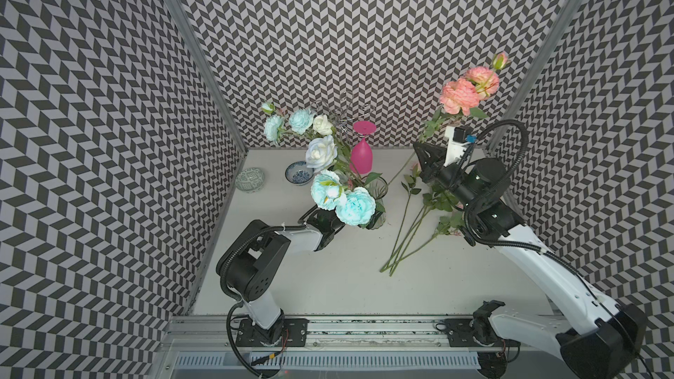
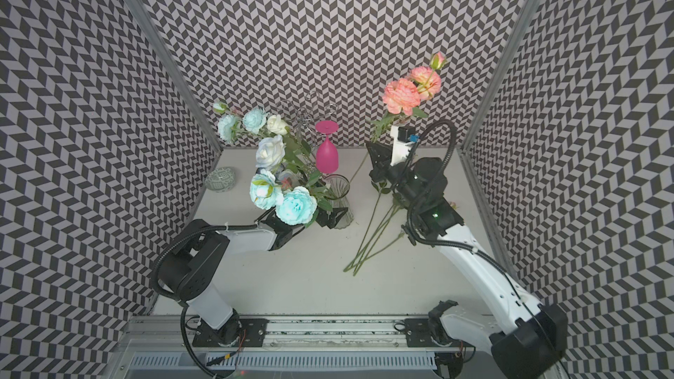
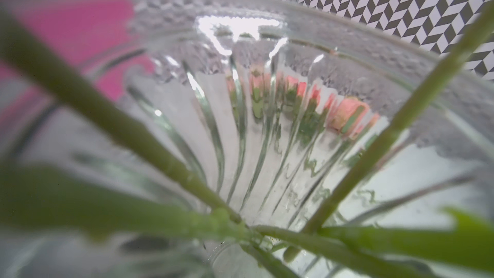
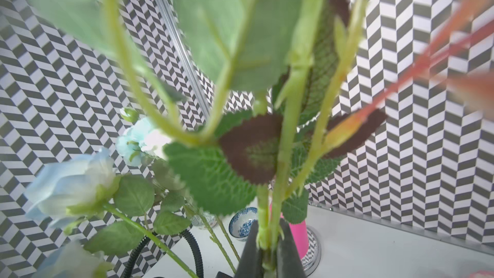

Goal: Pick out pink flowers from the vase
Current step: Pick up the flower from the vase, then place the flower at the center of the board.

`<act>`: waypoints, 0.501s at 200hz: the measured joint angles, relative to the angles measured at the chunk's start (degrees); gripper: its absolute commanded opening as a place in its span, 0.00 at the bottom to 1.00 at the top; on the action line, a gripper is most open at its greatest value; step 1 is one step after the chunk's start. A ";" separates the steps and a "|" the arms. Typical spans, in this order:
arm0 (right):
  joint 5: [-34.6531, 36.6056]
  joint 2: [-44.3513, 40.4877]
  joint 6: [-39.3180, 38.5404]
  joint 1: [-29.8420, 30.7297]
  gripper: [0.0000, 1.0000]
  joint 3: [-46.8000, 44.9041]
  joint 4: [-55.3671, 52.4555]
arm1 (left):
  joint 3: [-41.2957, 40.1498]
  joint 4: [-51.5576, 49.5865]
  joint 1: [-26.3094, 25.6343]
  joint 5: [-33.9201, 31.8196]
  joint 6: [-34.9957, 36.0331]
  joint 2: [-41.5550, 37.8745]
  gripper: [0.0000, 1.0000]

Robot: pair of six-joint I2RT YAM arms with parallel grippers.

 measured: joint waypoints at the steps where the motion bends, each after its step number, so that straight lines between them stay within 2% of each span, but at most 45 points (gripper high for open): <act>1: 0.17 -0.26 -0.07 0.00 0.00 0.04 -0.17 | -0.02 0.00 0.00 0.02 0.02 -0.04 1.00; 40: 5.49 -5.79 -2.73 0.00 0.00 3.37 -5.49 | -0.24 -1.01 0.04 0.17 0.76 -0.61 1.00; 100: 15.80 -7.52 -6.29 0.00 0.00 14.95 -14.05 | -0.22 -2.12 0.13 0.02 1.33 -1.07 1.00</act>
